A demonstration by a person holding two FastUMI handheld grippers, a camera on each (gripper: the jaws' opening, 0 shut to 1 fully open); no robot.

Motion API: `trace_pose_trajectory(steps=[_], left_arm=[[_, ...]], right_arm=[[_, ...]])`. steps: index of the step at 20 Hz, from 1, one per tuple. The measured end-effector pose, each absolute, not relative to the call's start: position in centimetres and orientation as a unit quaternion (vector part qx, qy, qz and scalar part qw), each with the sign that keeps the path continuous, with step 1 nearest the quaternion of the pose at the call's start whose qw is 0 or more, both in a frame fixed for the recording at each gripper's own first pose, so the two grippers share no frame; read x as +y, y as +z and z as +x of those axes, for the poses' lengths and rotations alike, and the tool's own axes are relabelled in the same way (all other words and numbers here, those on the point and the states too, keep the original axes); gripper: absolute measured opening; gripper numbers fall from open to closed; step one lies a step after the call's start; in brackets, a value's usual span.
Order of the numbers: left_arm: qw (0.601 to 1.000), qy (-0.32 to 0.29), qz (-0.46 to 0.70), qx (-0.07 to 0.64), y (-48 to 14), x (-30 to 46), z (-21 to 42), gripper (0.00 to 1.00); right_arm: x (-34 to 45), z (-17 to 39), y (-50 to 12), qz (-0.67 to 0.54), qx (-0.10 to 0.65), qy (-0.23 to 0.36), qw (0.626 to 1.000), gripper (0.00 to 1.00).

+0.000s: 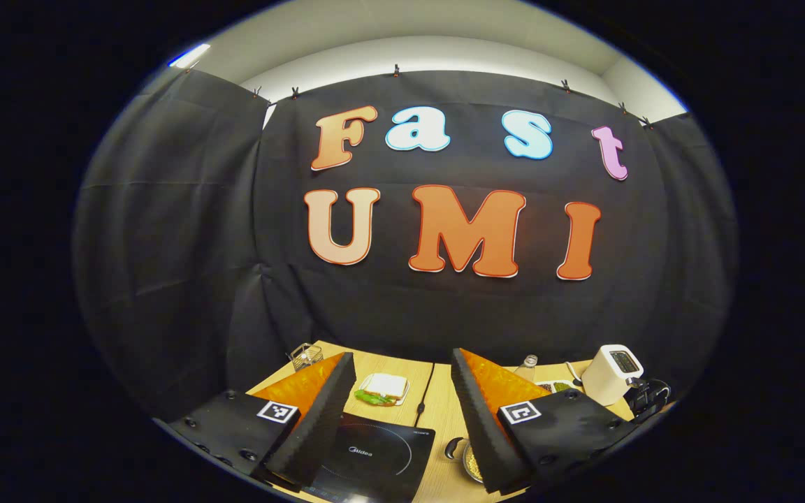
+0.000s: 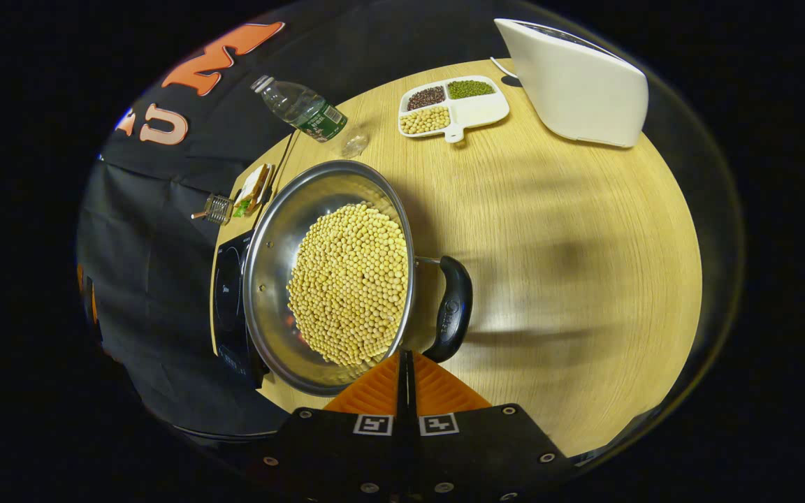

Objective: First push the handle of the pot to place it horizontally, then grasp the pot with both hands and set it on the induction cooktop.

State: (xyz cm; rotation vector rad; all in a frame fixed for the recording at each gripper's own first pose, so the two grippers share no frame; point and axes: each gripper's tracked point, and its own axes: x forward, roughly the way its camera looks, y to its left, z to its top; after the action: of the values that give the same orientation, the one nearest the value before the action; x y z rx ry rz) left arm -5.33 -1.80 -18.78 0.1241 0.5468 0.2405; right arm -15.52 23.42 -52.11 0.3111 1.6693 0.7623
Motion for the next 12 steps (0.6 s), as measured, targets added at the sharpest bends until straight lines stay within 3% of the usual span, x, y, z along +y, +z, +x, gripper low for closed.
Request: trace_pose_trajectory(steps=[6, 11, 12], left_arm=[[0.940, 0.122, 0.061, 0.314, -21.6, -3.3, -7.5, 0.94], [0.923, 0.093, 0.034, 0.372, -25.7, -3.4, -7.4, 0.87], [0.918, 0.088, 0.023, 0.386, -26.8, -3.6, -7.4, 0.90]], right_arm=[[24.3, -13.5, -52.8, 0.130, 0.710, 0.338, 0.604, 0.00], [25.0, -11.1, -53.4, 0.151, 0.699, 0.303, 0.630, 0.00], [24.7, -11.0, -53.3, 0.147, 0.698, 0.296, 0.635, 0.00]])
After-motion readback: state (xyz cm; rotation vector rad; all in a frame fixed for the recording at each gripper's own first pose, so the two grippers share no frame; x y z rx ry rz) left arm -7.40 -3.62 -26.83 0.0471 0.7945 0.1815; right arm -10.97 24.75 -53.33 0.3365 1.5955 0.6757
